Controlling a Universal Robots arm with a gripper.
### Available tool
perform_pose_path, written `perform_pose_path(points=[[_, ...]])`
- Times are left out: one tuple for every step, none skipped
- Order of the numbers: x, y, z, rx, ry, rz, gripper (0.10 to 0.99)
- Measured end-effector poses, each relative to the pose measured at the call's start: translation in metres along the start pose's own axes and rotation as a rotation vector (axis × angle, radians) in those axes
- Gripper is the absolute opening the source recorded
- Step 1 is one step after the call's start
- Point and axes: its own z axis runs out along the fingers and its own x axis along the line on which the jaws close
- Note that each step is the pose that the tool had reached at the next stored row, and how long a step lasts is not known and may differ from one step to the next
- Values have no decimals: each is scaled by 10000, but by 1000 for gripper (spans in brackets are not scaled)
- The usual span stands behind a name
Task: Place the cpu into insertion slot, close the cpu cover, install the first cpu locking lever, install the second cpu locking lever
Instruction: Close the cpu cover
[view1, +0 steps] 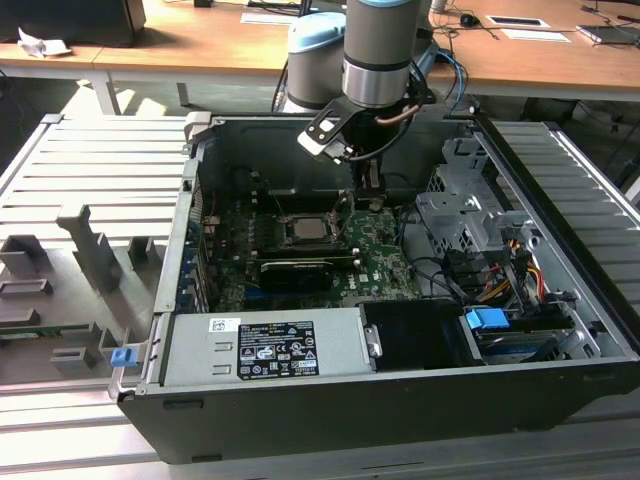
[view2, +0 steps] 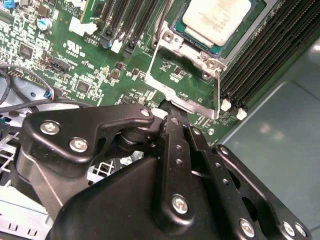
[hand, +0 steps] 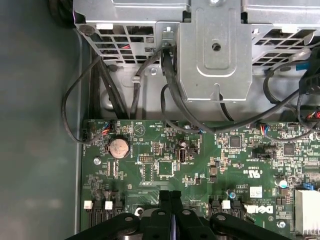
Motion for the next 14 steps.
perform_pose_path(points=[[0,-10,0,0,1,0,106],[0,-18,-1,0,0,0,106],[0,-28,-2,-1,1,1,106],[0,-34,-2,0,1,1,106],[1,-50,-3,0,0,1,106],[1,-69,-4,0,0,1,106],[1,-76,-5,-1,0,1,106],[1,-83,-5,0,0,1,106],[1,-93,-6,0,0,0,106],[1,-100,-6,-1,0,1,106],[1,-107,-7,0,0,1,106],[1,-113,-7,0,1,0,106],[1,-117,-7,0,0,1,106],[1,-127,-8,-1,0,1,106]])
